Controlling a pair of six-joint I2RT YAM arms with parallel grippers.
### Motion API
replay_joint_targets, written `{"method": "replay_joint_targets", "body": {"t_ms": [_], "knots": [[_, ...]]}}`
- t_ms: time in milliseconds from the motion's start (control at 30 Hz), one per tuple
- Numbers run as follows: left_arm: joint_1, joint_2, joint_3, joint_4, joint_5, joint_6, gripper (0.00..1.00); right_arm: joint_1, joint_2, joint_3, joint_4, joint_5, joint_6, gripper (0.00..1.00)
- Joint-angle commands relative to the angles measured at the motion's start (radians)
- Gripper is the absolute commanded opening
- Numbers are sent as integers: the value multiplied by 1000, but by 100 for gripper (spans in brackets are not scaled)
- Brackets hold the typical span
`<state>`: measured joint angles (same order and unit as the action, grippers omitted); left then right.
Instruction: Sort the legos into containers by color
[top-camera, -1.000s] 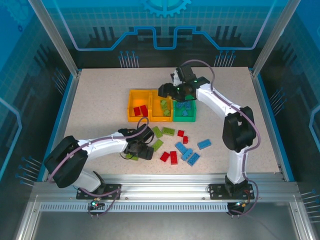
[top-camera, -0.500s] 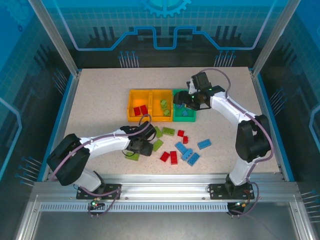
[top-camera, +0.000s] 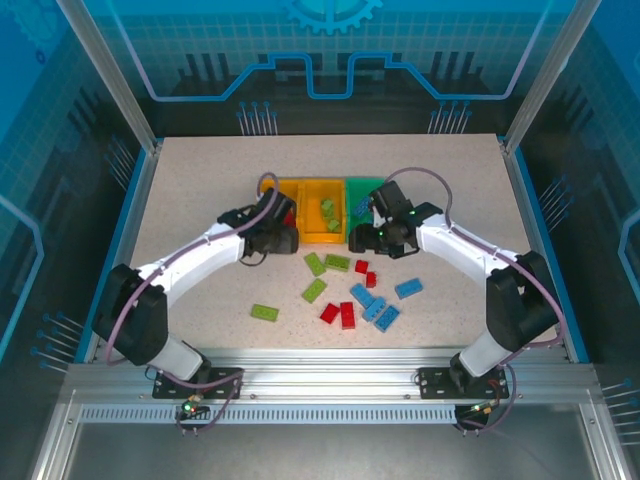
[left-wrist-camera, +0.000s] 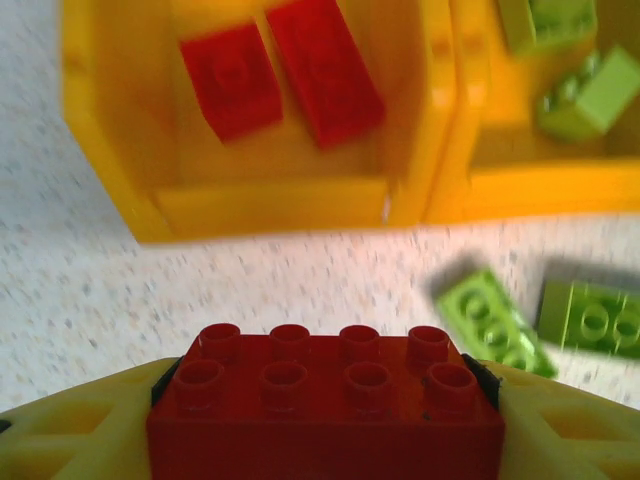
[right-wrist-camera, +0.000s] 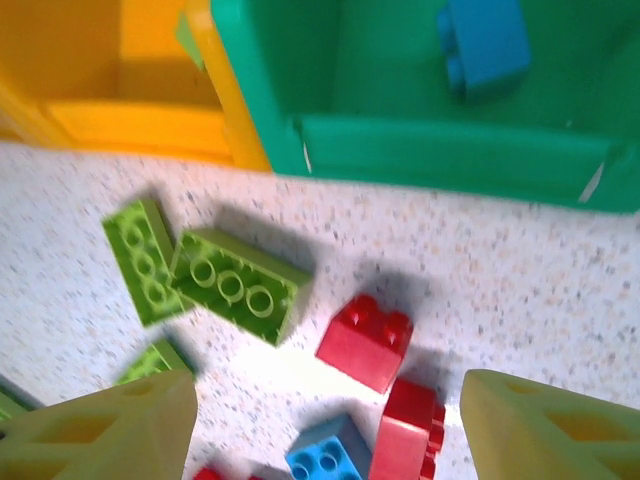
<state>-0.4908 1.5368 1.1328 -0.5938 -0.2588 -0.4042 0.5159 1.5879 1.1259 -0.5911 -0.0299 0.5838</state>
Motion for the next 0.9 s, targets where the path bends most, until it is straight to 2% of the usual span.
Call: {"method": "replay_joint_targets", "body": {"t_ms": [0,300,400,767,867], "knots": [[56,78,97,3,56,46,66,32,-11,-33,-42,71,21,71],[142,308,297,4,117,43,66,88,75,-40,-69,130,34,63],[154,339,328,24,128,25,66,99,98,-32,-76,126,27,59],[169,438,445,15,128,-5,71,113,99,-67,-109,148,54,55],[173,450,457,2,111,-24,79,113,104,-76,-110,142,56,52]]}}
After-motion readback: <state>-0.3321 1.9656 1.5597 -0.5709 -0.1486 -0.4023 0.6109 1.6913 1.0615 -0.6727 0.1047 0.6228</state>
